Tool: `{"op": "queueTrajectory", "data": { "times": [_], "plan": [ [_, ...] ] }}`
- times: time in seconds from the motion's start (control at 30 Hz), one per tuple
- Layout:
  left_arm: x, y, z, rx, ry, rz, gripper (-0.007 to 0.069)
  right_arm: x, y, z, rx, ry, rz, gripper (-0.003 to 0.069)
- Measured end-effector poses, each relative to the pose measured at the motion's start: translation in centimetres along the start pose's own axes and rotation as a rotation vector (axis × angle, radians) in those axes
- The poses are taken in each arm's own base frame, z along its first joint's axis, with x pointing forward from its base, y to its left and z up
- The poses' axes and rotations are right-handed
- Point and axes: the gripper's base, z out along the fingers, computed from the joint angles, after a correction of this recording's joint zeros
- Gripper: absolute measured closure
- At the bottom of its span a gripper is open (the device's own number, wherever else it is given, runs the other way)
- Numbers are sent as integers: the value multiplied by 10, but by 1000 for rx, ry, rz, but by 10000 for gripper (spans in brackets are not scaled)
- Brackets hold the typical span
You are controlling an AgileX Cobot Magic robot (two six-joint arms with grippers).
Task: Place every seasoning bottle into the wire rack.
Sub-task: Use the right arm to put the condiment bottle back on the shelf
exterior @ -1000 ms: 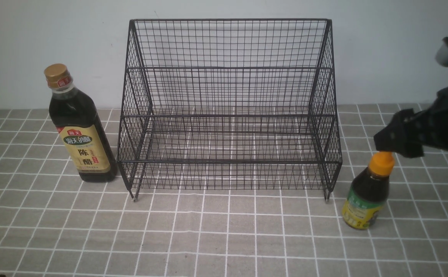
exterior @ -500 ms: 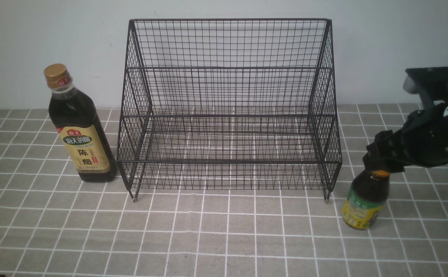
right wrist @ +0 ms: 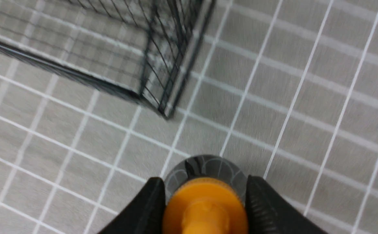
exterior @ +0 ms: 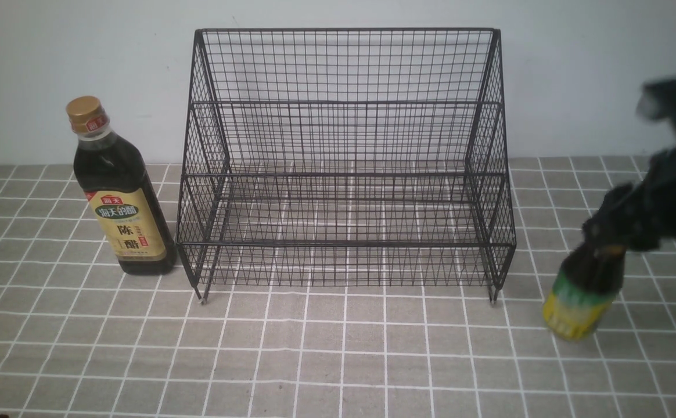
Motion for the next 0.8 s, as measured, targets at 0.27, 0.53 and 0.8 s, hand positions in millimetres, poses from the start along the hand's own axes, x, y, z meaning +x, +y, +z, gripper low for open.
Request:
{"op": "queueTrajectory", "data": {
  "times": [0.27,0.53,0.8],
  "plan": [
    [0,0,0,0,0,0,631,-58,42,-71,-106,-253,-170,365],
    [0,0,0,0,0,0,631,-98,73,-16,-186,-233,-233,365],
    [0,0,0,0,0,0,631,-103,71,48,-174,-102,-239,365]
  ]
}}
